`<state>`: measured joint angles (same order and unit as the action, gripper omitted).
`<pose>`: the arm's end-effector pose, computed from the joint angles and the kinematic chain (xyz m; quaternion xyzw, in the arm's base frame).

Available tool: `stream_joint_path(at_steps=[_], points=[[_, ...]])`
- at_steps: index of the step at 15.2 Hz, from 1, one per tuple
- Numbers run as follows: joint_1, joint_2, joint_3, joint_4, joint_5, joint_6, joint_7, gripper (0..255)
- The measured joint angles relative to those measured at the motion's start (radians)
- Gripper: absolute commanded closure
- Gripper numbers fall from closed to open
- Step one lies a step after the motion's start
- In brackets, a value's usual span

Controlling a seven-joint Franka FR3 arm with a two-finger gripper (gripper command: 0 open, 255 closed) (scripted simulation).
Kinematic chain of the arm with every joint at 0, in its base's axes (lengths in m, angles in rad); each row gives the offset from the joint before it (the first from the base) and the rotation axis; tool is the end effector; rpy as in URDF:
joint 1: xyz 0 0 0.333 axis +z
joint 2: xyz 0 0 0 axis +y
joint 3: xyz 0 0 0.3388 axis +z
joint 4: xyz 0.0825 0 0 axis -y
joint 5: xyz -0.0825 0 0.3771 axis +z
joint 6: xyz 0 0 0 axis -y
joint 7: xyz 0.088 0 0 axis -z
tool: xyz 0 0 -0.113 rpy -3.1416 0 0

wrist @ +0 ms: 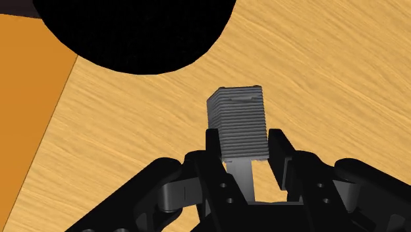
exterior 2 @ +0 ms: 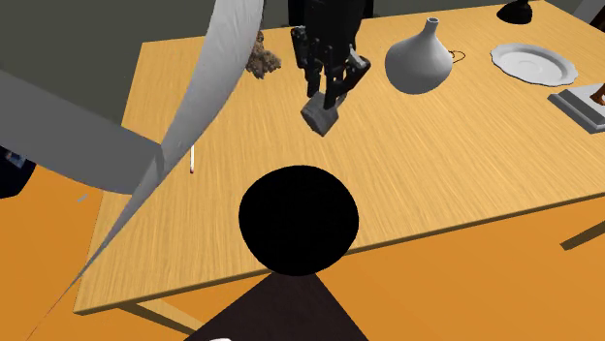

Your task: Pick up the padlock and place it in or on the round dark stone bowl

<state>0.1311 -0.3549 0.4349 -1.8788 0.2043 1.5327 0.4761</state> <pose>0.3332 0.2831 0.6496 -0.9989 -0.0349 0.0236 0.0196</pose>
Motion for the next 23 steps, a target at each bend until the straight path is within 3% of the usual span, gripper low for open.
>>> stream_joint_path(at_steps=[7, 8, 10, 15, 23], points=[[0.042, -0.290, -0.082, -0.222, 0.062, -0.069, -0.063, 255], [0.042, -0.291, -0.082, -0.222, 0.062, -0.070, -0.063, 0], [0.045, -0.302, -0.079, -0.252, 0.064, -0.037, -0.071, 0], [0.064, -0.376, -0.053, -0.434, 0.080, 0.194, -0.119, 0], [0.072, -0.382, -0.027, -0.541, 0.100, 0.309, -0.128, 0]])
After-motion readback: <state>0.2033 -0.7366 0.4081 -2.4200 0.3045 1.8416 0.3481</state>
